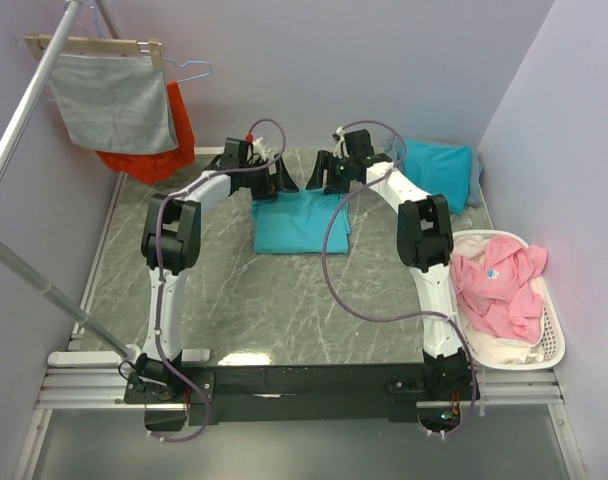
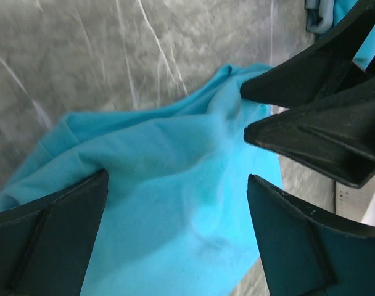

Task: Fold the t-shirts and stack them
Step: Fold the tshirt

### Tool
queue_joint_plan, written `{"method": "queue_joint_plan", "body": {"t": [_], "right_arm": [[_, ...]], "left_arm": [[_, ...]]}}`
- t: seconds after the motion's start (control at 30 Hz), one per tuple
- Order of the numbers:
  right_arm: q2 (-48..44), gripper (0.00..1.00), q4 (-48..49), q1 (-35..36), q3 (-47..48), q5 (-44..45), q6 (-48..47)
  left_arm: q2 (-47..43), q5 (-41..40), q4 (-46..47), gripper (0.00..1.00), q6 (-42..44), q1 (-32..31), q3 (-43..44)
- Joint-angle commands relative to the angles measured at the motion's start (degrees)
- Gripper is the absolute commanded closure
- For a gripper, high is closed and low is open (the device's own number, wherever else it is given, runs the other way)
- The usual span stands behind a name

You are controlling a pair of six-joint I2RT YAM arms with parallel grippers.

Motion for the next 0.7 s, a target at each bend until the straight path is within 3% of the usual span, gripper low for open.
{"method": "queue_joint_plan", "body": {"t": [0.0, 0.23, 0.47, 0.67], "right_arm": [[2.8, 0.27, -0.7, -1.7, 7.6, 0.9, -0.2], [7.1, 0.26, -1.4, -4.3, 11.9, 1.6, 1.1], [0.5, 0.26, 3.4, -7.2, 2.1, 3.2, -0.1], [-8.7, 0.26, 8.1, -6.3, -6.0, 1.6, -2.1]], "left_arm": [[3.4, -0.2, 0.8, 0.01, 0.5, 1.1, 5.7], [5.1, -1.8, 1.3, 0.0, 0.5, 3.4, 4.7], [0.3, -3.0, 6.1, 0.01, 0.5, 4.1, -2.7], [-1.3, 0.4, 8.1, 0.01, -0.5, 3.8, 0.2]]}}
